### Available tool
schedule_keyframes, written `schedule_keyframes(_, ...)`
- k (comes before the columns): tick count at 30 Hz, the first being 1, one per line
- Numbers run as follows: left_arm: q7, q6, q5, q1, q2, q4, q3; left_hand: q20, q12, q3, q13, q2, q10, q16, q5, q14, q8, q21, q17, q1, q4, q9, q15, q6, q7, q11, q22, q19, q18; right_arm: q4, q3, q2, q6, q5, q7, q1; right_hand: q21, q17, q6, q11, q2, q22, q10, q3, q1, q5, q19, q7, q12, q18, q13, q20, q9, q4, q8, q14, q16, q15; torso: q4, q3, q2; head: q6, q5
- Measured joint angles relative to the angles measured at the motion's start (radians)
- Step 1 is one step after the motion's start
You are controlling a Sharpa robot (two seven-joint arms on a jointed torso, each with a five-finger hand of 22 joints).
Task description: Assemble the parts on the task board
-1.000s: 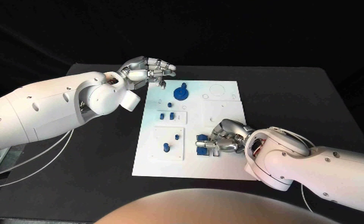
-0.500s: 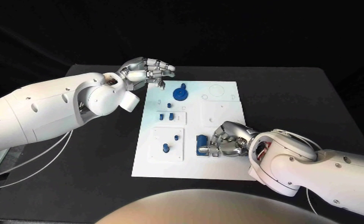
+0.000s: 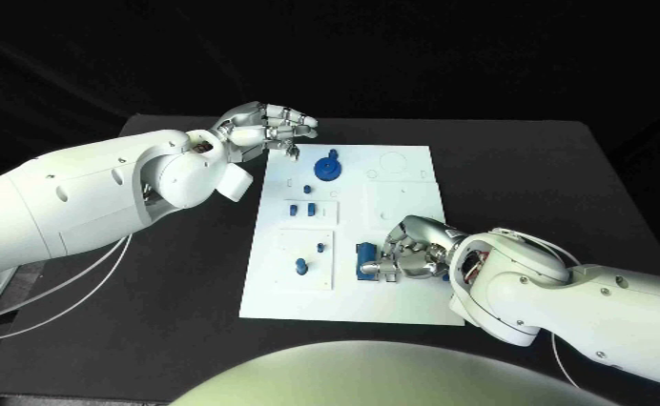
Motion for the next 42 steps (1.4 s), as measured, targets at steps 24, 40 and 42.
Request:
schedule_keyframes(24, -0.004, 0.002, 0.0, 0.0, -0.003, -0.001, 0.0, 0.0, 0.0, 0.0, 0.0, -0.004, 0.0, 0.0, 0.0, 0.0, 0.003, 0.0, 0.0, -0.004, 0.0, 0.001, 0.0, 0.0, 0.0, 0.0, -0.001, 0.0, 0.0, 0.004, -0.003, -0.039, 0.011, -0.013, 0.001, -0.001, 0.0, 0.0, 0.0, 0.0, 0.001, 0.0, 0.0, -0.024, 0.057, 0.009, 0.0, 0.0, 0.002, 0.0, 0.001, 0.0, 0.001, 0.001, -0.002, 0.0, 0.0, 0.0, -0.0007, 0.0015, 0.0, 0.001, 0.001)
schedule_keyframes(40, -0.005, 0.003, 0.0, -0.001, -0.002, -0.003, -0.002, 0.0, 0.0, 0.0, 0.001, -0.004, 0.0, 0.0, 0.0, 0.0, 0.003, 0.0, 0.0, -0.004, 0.0, 0.001, 0.0, 0.0, 0.0, 0.0, -0.001, 0.0, 0.0, 0.043, -0.003, -0.215, -0.07, -0.038, 0.036, 0.054, 0.0, 0.0, -0.057, 0.015, -0.026, 0.001, 0.001, -0.068, 0.165, 0.009, 0.0, 0.036, 0.006, 0.0, 0.003, 0.008, -0.017, -0.007, -0.08, 0.003, 0.0, 0.01, -0.0034, 0.0009, -0.002, 0.004, -0.02)
schedule_keyframes(42, -0.005, 0.003, 0.0, -0.001, -0.002, -0.003, -0.002, 0.0, 0.0, 0.0, 0.001, -0.004, 0.0, 0.0, 0.0, 0.0, 0.003, 0.0, 0.0, -0.004, 0.0, 0.001, 0.0, 0.0, 0.0, 0.0, -0.001, 0.0, 0.0, 0.041, -0.003, -0.233, -0.077, -0.049, 0.038, 0.051, 0.0, 0.0, -0.059, 0.015, -0.025, 0.001, 0.001, -0.069, 0.172, 0.009, 0.0, 0.037, 0.006, 0.0, 0.003, 0.008, -0.019, -0.008, -0.085, 0.003, 0.0, 0.011, -0.0034, 0.0009, -0.002, 0.004, -0.024)
